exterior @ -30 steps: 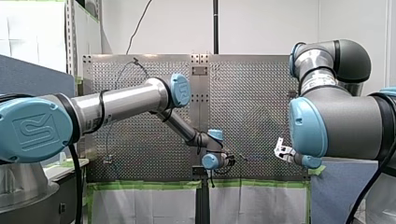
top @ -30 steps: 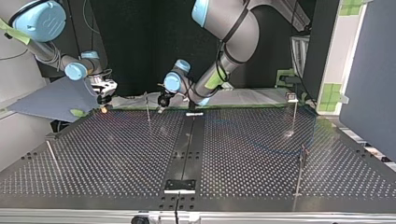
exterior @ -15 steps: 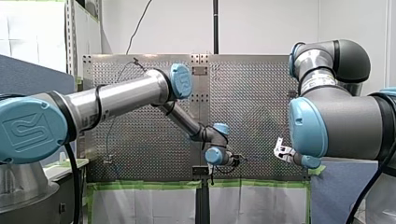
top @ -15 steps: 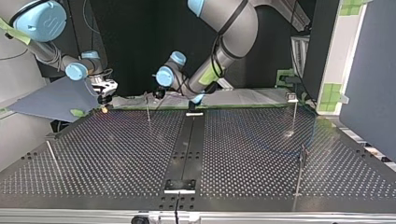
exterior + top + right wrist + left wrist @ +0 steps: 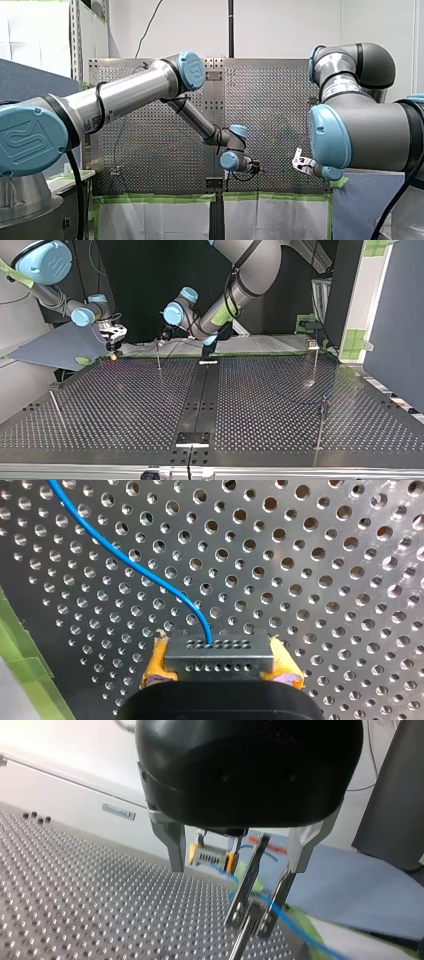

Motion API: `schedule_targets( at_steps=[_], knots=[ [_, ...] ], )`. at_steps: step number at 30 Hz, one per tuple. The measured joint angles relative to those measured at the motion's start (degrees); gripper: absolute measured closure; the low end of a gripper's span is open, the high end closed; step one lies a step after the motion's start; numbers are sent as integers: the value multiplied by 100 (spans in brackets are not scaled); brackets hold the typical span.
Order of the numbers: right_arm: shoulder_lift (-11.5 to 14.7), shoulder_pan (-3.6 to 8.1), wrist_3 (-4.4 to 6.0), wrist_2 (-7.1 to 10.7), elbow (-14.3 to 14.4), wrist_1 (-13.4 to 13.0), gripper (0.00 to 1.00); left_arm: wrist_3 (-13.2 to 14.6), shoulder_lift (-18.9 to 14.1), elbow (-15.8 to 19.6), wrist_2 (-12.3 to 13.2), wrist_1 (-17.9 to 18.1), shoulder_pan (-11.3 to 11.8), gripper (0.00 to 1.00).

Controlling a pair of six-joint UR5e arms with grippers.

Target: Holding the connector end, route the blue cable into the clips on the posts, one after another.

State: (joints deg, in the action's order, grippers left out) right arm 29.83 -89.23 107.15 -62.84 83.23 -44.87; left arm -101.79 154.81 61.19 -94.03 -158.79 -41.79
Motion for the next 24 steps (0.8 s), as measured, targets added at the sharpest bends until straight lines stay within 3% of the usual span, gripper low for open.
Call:
schedule_targets(
  at_steps=[11, 19, 24],
  knots=[
    [-6, -2, 9, -1, 0, 25, 100, -188, -34, 577, -12, 97, -97, 0],
    [-6, -3, 15, 0, -1, 27, 100, -287, -34, 627, -38, 446, -133, 0],
    [-12, -3, 18, 0, 2, 27, 100, -442, -30, 628, -204, 738, -222, 0]
  ],
)
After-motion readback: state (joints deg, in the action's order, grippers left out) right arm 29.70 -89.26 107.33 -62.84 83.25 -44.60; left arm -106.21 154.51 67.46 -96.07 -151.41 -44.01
